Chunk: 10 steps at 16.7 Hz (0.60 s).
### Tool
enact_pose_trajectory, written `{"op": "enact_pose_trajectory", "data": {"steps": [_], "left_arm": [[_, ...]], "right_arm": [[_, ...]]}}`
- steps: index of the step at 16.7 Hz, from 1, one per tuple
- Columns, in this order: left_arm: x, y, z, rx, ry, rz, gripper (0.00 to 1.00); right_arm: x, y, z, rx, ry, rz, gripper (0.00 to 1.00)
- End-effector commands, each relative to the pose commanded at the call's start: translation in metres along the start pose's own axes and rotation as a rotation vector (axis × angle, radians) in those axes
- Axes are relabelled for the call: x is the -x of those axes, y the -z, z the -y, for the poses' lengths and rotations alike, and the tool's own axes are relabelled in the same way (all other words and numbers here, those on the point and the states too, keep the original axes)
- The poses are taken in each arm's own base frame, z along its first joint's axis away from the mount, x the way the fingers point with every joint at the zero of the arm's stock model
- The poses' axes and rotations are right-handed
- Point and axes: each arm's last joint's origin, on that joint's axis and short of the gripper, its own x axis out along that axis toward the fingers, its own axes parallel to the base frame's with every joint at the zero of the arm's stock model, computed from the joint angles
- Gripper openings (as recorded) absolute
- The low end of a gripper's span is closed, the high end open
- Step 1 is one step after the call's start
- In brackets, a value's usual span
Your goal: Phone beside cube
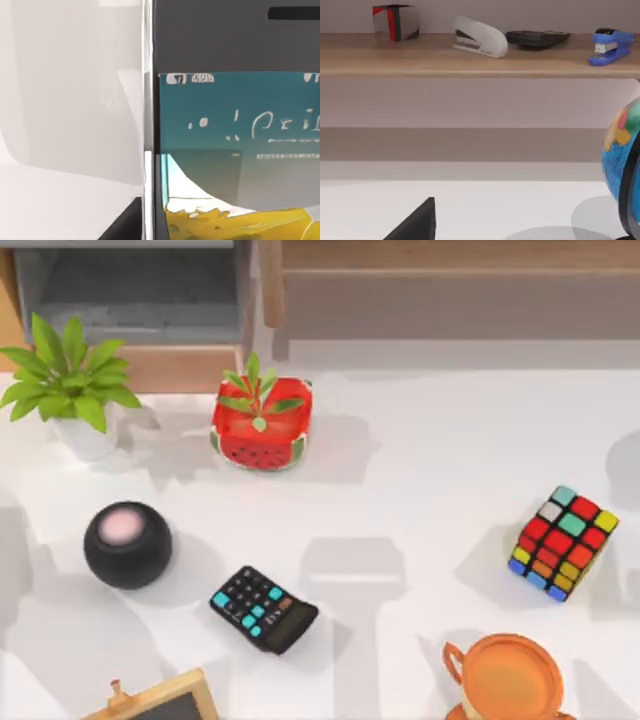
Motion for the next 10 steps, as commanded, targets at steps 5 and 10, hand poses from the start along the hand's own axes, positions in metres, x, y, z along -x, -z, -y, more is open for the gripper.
{"op": "enact_pose_trajectory", "data": {"steps": [5, 10], "left_arm": [[0.004, 0.000, 0.000, -0.002, 0.000, 0.000, 0.00], [0.039, -0.021, 0.010, 0.010, -0.042, 0.095, 0.00]], "right_arm": [[0.000, 0.000, 0.000, 0.000, 0.000, 0.000, 1.00], [0.000, 0.000, 0.000, 0.000, 0.000, 0.000, 1.00]]}}
